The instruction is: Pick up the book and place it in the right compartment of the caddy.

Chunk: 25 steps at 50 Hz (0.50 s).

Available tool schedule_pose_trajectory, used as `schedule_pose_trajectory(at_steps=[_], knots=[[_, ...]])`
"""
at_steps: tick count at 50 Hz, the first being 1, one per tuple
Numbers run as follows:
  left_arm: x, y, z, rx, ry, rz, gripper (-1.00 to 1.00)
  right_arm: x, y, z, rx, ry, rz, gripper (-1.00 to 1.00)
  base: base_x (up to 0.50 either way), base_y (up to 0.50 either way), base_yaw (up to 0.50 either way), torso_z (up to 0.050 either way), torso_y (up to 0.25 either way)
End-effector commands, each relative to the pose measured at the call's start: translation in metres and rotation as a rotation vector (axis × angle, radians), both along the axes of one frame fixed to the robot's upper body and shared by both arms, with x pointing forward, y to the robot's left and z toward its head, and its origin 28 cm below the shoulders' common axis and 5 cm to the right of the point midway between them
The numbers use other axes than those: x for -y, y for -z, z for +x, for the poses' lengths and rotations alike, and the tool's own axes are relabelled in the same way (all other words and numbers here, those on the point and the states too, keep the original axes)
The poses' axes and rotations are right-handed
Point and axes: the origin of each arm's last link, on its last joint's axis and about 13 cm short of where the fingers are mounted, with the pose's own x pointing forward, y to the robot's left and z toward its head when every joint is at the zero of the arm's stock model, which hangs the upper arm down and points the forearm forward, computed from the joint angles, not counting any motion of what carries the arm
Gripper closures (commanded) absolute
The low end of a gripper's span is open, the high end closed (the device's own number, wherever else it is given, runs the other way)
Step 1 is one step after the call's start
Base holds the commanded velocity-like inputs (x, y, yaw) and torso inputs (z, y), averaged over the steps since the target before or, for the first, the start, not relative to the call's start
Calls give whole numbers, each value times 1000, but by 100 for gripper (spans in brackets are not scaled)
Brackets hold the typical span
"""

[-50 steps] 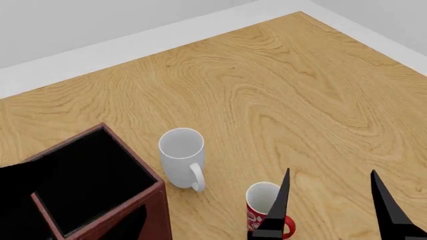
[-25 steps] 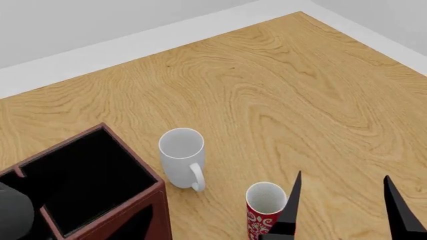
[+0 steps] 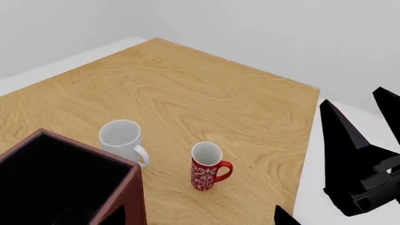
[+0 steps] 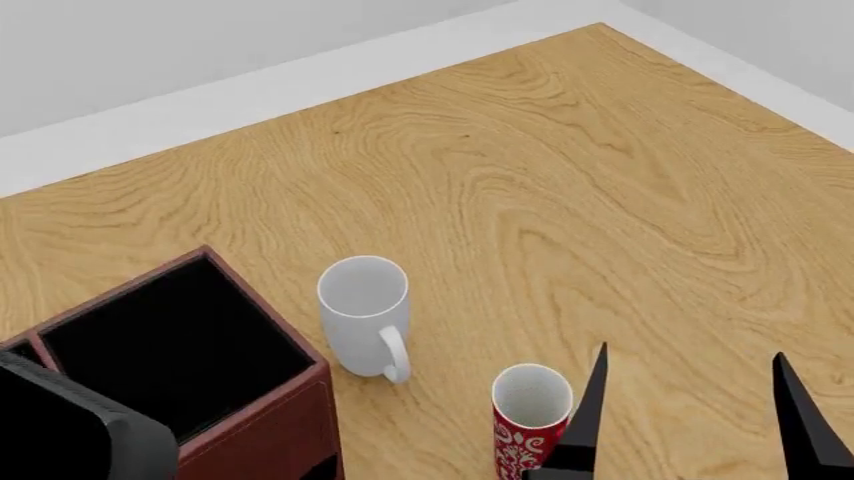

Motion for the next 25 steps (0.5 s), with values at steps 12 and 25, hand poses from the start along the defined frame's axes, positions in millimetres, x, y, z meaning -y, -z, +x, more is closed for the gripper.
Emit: schedule_pose_trajectory(at_steps=[12,25], knots=[[4,27,7,-26,-10,43,-100,1,0,-1,4,-5,10,-100,0,0,0,0,0],[9,42,6,-67,-6,92,-100,1,1,0,3,-10,10,-100,0,0,0,0,0]])
